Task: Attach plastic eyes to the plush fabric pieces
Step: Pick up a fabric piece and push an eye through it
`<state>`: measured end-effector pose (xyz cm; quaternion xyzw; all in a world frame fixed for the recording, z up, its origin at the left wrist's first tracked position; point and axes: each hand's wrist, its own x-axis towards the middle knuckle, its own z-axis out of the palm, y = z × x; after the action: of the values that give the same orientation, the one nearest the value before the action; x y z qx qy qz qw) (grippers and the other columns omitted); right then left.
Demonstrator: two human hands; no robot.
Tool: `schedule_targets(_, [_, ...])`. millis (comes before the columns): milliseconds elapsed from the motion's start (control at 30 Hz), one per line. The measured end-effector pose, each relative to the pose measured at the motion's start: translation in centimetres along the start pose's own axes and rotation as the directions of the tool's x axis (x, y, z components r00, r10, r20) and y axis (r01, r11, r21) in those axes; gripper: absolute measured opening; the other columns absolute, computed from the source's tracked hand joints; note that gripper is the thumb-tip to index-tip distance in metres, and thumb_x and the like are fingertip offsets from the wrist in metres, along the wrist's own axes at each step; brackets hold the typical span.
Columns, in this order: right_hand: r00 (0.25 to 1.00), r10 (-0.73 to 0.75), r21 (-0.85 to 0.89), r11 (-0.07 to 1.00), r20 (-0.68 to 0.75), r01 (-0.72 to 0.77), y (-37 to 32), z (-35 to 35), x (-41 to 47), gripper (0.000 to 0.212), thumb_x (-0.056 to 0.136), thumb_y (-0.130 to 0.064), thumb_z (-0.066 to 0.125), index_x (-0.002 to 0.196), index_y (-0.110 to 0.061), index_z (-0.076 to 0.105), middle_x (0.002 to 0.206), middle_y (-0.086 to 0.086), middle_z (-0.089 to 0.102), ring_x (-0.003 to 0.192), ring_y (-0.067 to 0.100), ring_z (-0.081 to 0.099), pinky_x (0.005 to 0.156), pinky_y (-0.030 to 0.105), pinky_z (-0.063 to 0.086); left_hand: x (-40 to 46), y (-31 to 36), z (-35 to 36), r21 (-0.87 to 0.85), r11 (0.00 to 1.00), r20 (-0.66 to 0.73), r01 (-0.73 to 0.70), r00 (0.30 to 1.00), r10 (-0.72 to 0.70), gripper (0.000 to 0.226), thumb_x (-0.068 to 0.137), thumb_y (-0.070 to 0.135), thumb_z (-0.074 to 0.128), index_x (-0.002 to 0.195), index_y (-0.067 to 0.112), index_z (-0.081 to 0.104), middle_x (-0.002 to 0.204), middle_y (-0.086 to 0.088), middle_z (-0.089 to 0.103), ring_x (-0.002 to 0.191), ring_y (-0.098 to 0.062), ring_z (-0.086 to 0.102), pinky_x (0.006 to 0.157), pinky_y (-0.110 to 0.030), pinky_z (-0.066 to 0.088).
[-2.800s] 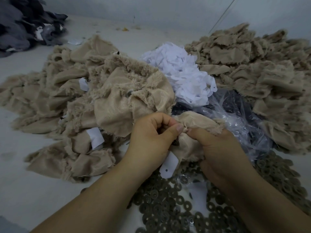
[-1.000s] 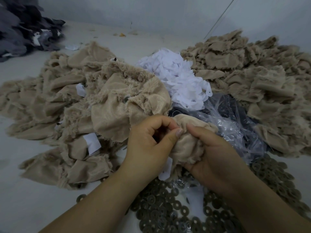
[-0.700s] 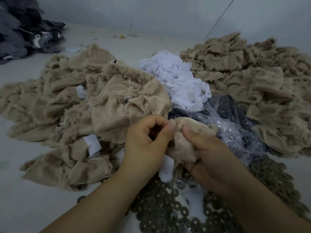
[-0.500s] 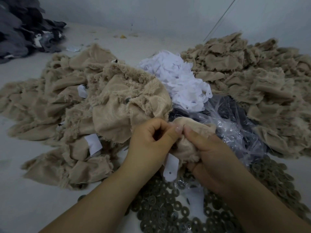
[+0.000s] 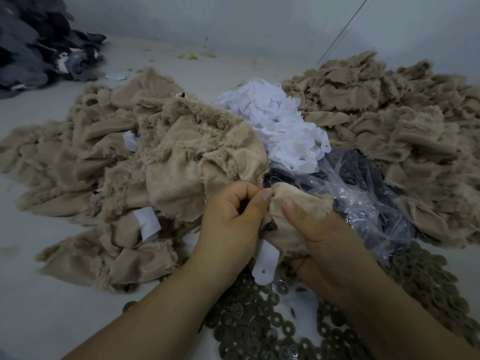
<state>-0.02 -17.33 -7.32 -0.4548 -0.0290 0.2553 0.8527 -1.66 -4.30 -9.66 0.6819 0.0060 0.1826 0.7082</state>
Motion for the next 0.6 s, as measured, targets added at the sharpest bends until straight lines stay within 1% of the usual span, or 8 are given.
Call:
schedule_targets(67, [1.000, -0.013, -0.001, 1.000, 0.009, 0.013, 0.03, 0.08, -0.12, 0.032, 0.083, -0.013, 0.066, 0.111, 0.003, 0.069, 0.110, 0.028, 0.071, 0.095, 0.038, 0.073, 0.070, 0.039, 0.062, -0.08, 0.04, 0.15, 0.024, 0.999, 0.008, -0.030, 1.000, 0.030, 0.029, 0.096, 0.018, 0.059, 0.071, 0.004, 0.058, 0.057, -0.014, 0.050, 0.052, -0.016, 0.044, 0.047, -0.028, 0.041])
schedule_targets(133, [1.000, -0.003, 0.006, 1.000, 0.001, 0.003, -0.07, -0.01, -0.15, 0.028, 0.087, -0.011, 0.064, 0.109, 0.005, 0.069, 0.107, 0.027, 0.071, 0.089, 0.034, 0.074, 0.066, 0.037, 0.061, -0.14, 0.17, 0.29, 0.034, 0.999, 0.038, -0.035, 0.999, 0.034, 0.029, 0.095, 0.021, 0.059, 0.070, 0.006, 0.059, 0.054, -0.007, 0.049, 0.050, -0.010, 0.045, 0.047, -0.023, 0.041])
schedule_targets(200, [1.000, 0.023, 0.016, 1.000, -0.009, -0.023, -0.12, -0.22, -0.10, 0.031, 0.089, -0.013, 0.063, 0.112, 0.006, 0.068, 0.108, 0.028, 0.071, 0.088, 0.034, 0.074, 0.065, 0.037, 0.061, -0.17, 0.23, 0.33, 0.022, 1.000, 0.070, -0.012, 0.997, 0.010, 0.027, 0.094, 0.024, 0.060, 0.072, 0.008, 0.062, 0.057, -0.002, 0.054, 0.053, -0.009, 0.049, 0.050, -0.023, 0.044])
schedule_targets(267, [0.998, 0.065, 0.022, 0.998, -0.021, -0.064, -0.11, -0.35, -0.02, 0.035, 0.086, -0.017, 0.065, 0.114, 0.004, 0.069, 0.113, 0.028, 0.070, 0.095, 0.035, 0.072, 0.072, 0.041, 0.062, -0.23, 0.27, 0.27, -0.022, 0.999, 0.081, 0.028, 0.996, -0.026, 0.029, 0.093, 0.025, 0.063, 0.072, 0.006, 0.062, 0.062, -0.016, 0.056, 0.058, -0.020, 0.051, 0.055, -0.032, 0.047])
schedule_targets(333, [0.993, 0.122, 0.055, 0.991, -0.007, -0.121, -0.07, -0.40, 0.01, 0.038, 0.085, -0.018, 0.065, 0.117, 0.004, 0.068, 0.117, 0.028, 0.069, 0.102, 0.036, 0.071, 0.077, 0.042, 0.062, -0.27, 0.40, 0.21, -0.093, 0.993, 0.073, 0.070, 0.995, -0.063, 0.031, 0.088, 0.027, 0.062, 0.069, 0.003, 0.058, 0.066, -0.032, 0.048, 0.060, -0.027, 0.046, 0.058, -0.038, 0.043])
schedule_targets(433, [0.983, 0.179, 0.133, 0.974, 0.033, -0.182, -0.05, -0.55, 0.10, 0.038, 0.086, -0.016, 0.063, 0.117, 0.006, 0.067, 0.117, 0.028, 0.069, 0.102, 0.035, 0.072, 0.074, 0.038, 0.062, -0.25, 0.53, 0.33, -0.150, 0.985, 0.060, 0.089, 0.995, -0.080, 0.032, 0.086, 0.024, 0.059, 0.065, 0.000, 0.054, 0.062, -0.025, 0.045, 0.061, -0.027, 0.039, 0.056, -0.036, 0.037])
schedule_targets(533, [0.980, 0.188, 0.156, 0.968, 0.062, -0.196, 0.02, -0.61, 0.10, 0.036, 0.086, -0.015, 0.062, 0.114, 0.006, 0.070, 0.118, 0.028, 0.069, 0.102, 0.034, 0.072, 0.073, 0.037, 0.061, -0.32, 0.67, 0.49, -0.157, 0.985, 0.044, 0.071, 0.997, -0.065, 0.035, 0.087, 0.021, 0.058, 0.069, -0.008, 0.050, 0.065, -0.038, 0.040, 0.063, -0.028, 0.039, 0.059, -0.039, 0.037])
schedule_targets(600, [0.976, 0.204, 0.173, 0.961, 0.078, -0.215, 0.08, -0.60, 0.08, 0.033, 0.086, -0.015, 0.061, 0.109, 0.005, 0.073, 0.116, 0.027, 0.070, 0.100, 0.033, 0.073, 0.072, 0.037, 0.061, -0.38, 0.77, 0.62, -0.151, 0.987, 0.037, 0.063, 0.998, -0.058, 0.036, 0.091, 0.016, 0.058, 0.071, -0.012, 0.049, 0.068, -0.041, 0.041, 0.063, -0.029, 0.041, 0.061, -0.041, 0.039])
